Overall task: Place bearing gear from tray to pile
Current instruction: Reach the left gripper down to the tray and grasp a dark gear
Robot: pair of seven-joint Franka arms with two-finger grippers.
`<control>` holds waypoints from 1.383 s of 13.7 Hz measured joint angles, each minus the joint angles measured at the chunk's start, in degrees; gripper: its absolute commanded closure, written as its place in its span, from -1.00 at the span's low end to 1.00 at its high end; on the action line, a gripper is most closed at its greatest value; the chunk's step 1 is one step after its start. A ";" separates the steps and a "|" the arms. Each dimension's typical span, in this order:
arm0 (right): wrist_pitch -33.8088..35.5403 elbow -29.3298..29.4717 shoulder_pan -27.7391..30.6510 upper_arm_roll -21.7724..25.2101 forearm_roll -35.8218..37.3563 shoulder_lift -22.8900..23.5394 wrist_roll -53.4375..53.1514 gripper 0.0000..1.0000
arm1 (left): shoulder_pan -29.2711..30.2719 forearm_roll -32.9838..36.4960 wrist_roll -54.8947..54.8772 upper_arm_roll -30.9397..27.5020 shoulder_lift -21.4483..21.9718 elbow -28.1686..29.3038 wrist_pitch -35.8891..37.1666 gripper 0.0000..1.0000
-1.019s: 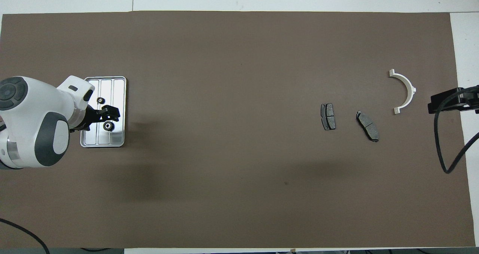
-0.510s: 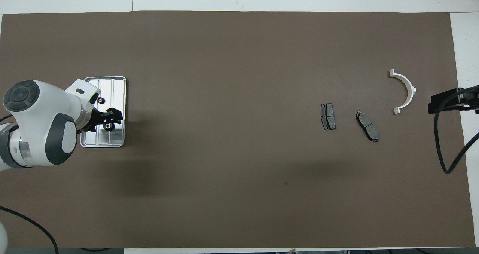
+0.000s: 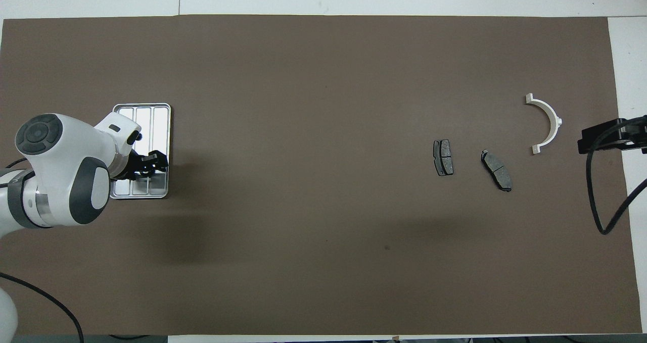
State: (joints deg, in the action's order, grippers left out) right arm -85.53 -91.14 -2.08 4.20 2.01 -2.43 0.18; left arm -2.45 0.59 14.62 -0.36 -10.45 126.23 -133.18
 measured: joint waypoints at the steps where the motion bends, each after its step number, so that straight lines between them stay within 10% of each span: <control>1: 0.00 -0.01 0.00 0.00 0.00 0.00 0.00 -1.00 | 0.01 0.01 -0.32 0.00 0.00 0.00 -0.02 -0.52; 14: 0.00 -0.20 0.02 0.00 0.00 0.00 0.00 -1.00 | 0.42 0.02 -1.98 -0.01 -0.09 0.00 -1.83 -0.41; 19: 0.00 -0.22 0.50 0.15 0.00 -0.01 -0.14 -1.00 | 0.44 0.02 -2.00 0.19 -0.10 -0.11 -2.42 0.41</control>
State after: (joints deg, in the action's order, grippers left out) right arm -85.52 -91.36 -1.58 4.35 2.01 -2.44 0.04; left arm -2.01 0.61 12.62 -0.18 -10.55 126.13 -135.60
